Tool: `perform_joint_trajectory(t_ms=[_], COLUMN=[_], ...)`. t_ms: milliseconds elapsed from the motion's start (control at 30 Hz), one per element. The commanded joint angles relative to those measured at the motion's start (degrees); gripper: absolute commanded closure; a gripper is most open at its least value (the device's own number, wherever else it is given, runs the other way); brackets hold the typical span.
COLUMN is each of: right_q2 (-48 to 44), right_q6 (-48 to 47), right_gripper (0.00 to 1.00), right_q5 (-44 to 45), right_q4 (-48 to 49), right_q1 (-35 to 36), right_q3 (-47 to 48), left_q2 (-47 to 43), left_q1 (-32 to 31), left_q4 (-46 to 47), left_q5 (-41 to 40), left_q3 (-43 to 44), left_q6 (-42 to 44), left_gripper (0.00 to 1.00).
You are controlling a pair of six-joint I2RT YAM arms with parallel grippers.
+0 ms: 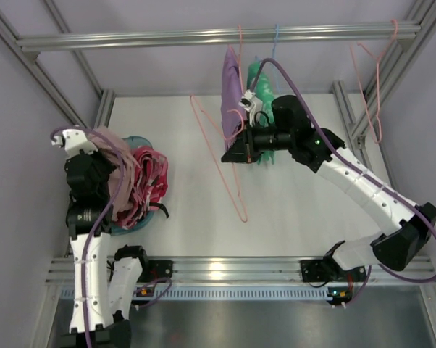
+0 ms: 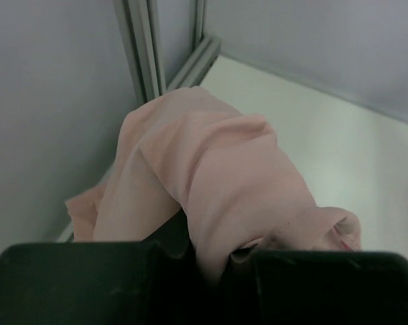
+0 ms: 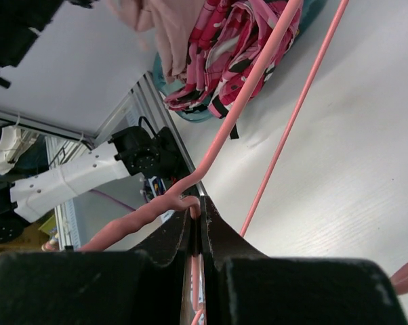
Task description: Remove the trousers from the hanger
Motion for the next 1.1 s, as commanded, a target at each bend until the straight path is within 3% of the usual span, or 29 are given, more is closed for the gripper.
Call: perform_joint_trajectory(t_ms=[0,333,433,533,600,667,767,833,967,1067], right_q2=[-3.6,-9.1,-10.7,-13.0,-14.8,-16.1,-18.3,-19.8,-21.0,-20.0], right_q6=[-2.7,-10.0,-11.6,-13.0,-14.4,-15.5,-17.6,-18.5,-19.2,-19.9], right_gripper=[1.0,1.0,1.0,1.0,1.0,1.0,1.0,1.0,1.0,1.0], right_q5=[-1.1,-2.1,-2.3,-1.5,-0.9,-0.4,0.2,0.2,-3.3,-7.3], right_q4=[-1.5,-12.8,-16.3,-18.4,-20.0,-21.0,-23.0,-24.3,-24.8,-24.9], right_q1=[0.6,0.6,0.6,0.6,0.6,0.6,0.6,0.5,0.5,0.5], right_q3=[3.3,4.9,5.7,5.5,5.5,5.2,4.1,2.9,0.5,-0.7], left_q2=[3.1,10.5,13.0,13.8,11.6,8.9,2.1,-2.0,-5.1,-4.8], left_q1=[0.3,0.2,0.2,0.2,0.3,0.2,0.2,0.2,0.3,0.3], left_q4=[4.0,3.1,1.3,-1.1,-1.7,-2.2,-3.1,-3.8,-3.9,-3.9], left_q5=[2.1,0.5,-0.1,0.6,3.0,7.9,18.3,25.6,51.9,61.2], left_q3=[-4.4,-15.2,-12.6,-10.2,-9.6,-8.9,-6.8,-4.1,0.5,3.2], left_q6=[-2.9,-2.3,-1.5,-1.6,-0.9,-0.1,2.4,5.1,10.9,11.0], left_gripper=[1.0,0.98,0.76,0.38,0.31,0.24,0.02,0.02,0.04,0.06])
